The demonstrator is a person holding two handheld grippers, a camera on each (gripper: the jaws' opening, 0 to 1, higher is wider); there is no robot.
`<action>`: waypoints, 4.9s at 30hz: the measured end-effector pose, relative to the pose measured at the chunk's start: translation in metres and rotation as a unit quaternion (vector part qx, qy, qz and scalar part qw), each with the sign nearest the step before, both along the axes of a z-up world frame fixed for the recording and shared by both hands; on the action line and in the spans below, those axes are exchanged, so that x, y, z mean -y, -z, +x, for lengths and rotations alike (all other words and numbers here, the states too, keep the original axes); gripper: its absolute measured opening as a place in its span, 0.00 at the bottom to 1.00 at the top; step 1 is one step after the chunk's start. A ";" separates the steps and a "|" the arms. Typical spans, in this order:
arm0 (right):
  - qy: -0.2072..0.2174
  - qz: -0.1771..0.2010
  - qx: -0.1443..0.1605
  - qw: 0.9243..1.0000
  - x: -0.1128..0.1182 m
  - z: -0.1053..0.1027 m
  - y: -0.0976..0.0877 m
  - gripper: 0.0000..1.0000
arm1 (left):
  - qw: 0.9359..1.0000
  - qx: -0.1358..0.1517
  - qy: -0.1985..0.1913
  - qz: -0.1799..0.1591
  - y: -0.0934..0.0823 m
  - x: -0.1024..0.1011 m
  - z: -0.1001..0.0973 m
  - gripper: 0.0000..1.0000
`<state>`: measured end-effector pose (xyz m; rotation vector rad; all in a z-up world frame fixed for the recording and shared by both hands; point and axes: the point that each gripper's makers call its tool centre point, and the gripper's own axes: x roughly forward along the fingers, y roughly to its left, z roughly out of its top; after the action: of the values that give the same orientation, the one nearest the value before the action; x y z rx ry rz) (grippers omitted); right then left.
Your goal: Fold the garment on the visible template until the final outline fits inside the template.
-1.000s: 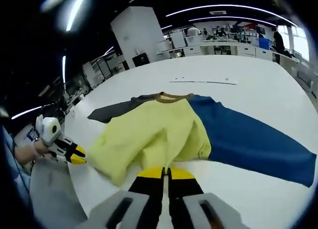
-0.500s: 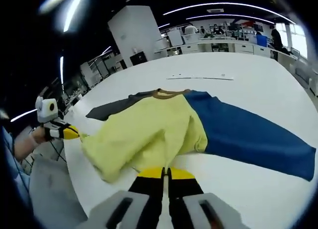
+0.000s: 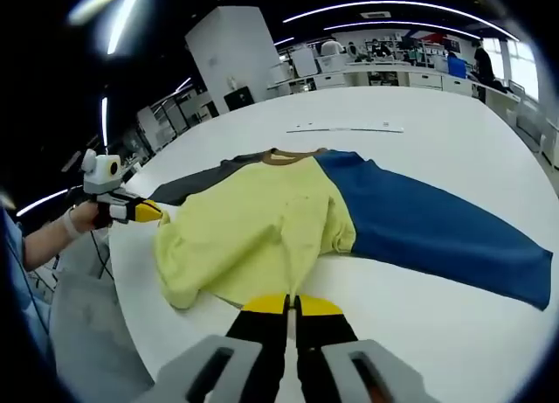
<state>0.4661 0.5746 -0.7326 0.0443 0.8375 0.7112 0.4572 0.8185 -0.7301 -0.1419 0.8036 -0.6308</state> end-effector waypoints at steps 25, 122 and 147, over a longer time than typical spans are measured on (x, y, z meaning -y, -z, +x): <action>0.000 -0.003 -0.004 1.000 0.000 -0.001 0.000 0.00 | 0.998 0.035 0.044 -0.004 -0.006 0.002 -0.023 0.22; 0.057 0.005 -0.111 0.992 0.050 -0.150 0.020 0.00 | 0.975 -0.216 0.021 -0.044 0.034 -0.045 -0.173 0.01; 0.047 -0.004 -0.001 0.999 0.061 -0.132 -0.003 0.44 | 0.995 -0.057 0.059 -0.048 0.009 -0.055 -0.163 0.43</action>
<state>0.3337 0.5134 -0.7295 0.0771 0.8352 0.6199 0.2945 0.8739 -0.7391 -0.2215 0.8965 -0.7795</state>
